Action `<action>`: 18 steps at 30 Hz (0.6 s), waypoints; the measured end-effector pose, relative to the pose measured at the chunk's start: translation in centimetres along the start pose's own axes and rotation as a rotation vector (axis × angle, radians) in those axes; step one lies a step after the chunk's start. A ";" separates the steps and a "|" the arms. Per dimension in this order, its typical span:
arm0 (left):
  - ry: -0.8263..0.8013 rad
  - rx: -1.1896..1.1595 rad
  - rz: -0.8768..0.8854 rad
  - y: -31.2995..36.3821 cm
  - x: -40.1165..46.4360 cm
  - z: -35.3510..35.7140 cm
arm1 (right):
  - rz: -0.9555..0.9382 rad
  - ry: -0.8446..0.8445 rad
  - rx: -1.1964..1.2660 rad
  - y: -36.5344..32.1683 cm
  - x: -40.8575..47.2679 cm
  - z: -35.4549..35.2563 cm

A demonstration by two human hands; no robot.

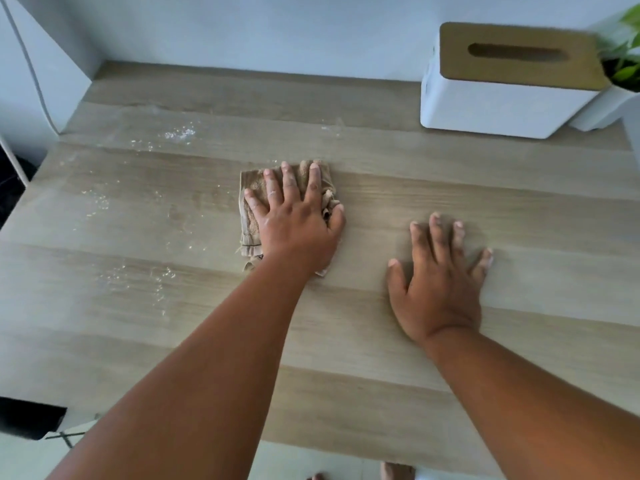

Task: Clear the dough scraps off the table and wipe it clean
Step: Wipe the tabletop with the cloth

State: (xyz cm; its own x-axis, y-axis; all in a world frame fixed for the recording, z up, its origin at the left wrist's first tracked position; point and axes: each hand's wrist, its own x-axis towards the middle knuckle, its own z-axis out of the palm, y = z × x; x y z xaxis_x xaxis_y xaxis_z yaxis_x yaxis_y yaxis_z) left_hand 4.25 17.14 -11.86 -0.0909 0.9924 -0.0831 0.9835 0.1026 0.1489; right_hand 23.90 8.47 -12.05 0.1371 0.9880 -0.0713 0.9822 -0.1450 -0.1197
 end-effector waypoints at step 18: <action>0.001 -0.084 0.512 -2.6 1.7 -0.5 | -0.005 -0.035 0.004 0.0 -0.1 -0.3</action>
State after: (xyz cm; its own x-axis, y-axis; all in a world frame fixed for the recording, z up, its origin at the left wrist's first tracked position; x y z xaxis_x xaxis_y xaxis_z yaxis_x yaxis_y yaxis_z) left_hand 1.51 18.61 -11.91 0.3983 0.9170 0.0220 0.8861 -0.3909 0.2490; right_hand 23.93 8.39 -11.78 0.1276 0.9862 -0.1051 0.9823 -0.1403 -0.1242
